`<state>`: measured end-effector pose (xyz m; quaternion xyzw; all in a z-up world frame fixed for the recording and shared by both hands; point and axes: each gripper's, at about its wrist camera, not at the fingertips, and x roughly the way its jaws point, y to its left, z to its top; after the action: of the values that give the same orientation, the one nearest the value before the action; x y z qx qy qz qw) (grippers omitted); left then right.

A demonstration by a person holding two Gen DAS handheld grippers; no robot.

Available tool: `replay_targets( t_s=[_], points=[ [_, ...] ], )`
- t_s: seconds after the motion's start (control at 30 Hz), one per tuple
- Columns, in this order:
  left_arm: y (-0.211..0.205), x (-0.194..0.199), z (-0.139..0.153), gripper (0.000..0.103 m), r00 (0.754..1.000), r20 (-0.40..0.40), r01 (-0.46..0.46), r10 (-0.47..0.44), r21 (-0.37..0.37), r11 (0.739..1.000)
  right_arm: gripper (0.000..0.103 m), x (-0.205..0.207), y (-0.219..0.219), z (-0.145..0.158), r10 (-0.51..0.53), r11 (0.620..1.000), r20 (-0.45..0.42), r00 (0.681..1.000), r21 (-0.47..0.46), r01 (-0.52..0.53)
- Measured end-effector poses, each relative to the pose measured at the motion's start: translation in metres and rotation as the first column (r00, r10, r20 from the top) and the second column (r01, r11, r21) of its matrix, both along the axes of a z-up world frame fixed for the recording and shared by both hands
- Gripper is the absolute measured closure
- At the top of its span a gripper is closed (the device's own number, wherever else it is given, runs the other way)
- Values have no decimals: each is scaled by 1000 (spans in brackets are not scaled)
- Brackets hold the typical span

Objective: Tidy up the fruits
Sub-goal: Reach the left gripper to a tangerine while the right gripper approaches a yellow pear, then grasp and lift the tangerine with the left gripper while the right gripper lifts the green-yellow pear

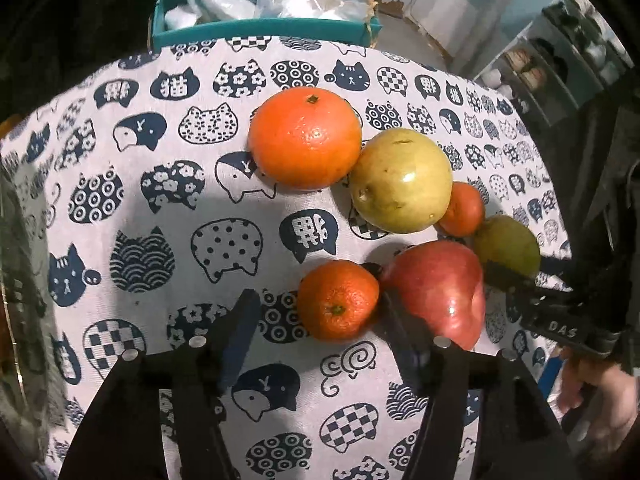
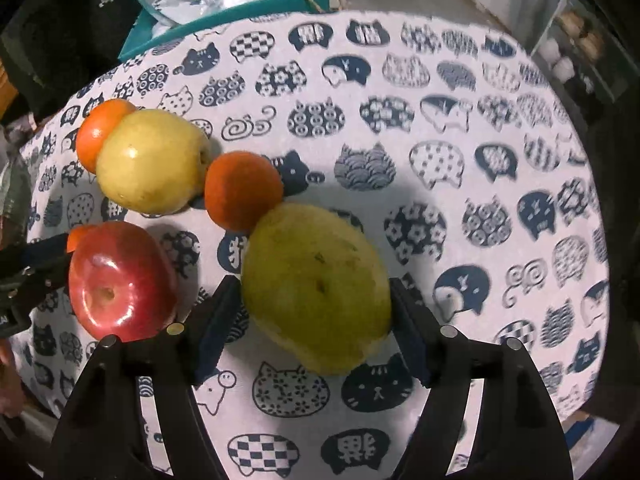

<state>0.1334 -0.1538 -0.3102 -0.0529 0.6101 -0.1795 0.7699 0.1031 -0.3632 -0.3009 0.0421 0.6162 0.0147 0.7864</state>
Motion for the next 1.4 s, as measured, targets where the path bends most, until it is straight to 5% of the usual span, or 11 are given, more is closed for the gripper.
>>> replay_targets(
  t_s=[0.1,0.17,0.5,0.77,0.97,1.4],
  points=[
    [-1,1,1,45,1000,3,9,-9,-8,1000,34,2,-2,-2,-10,1000,11,1000,2,10],
    [-5,0,3,60,1000,4,30,-30,-22,999,34,3,-3,-2,-9,1000,20,1000,6,9],
    [-14,-9,13,62,991,92,83,-98,154,985,35,-1,-3,2,16,1000,41,999,-26,-15],
    [-4,-3,3,54,997,49,58,-62,84,995,34,-1,1,1,24,999,38,999,-27,-23],
    [-6,-1,-1,58,998,41,55,-58,63,996,35,-1,-2,2,25,999,55,998,-23,-24],
    [1,-10,34,60,988,148,13,-34,136,991,35,-8,6,28,53,996,155,987,-82,-40]
  ],
)
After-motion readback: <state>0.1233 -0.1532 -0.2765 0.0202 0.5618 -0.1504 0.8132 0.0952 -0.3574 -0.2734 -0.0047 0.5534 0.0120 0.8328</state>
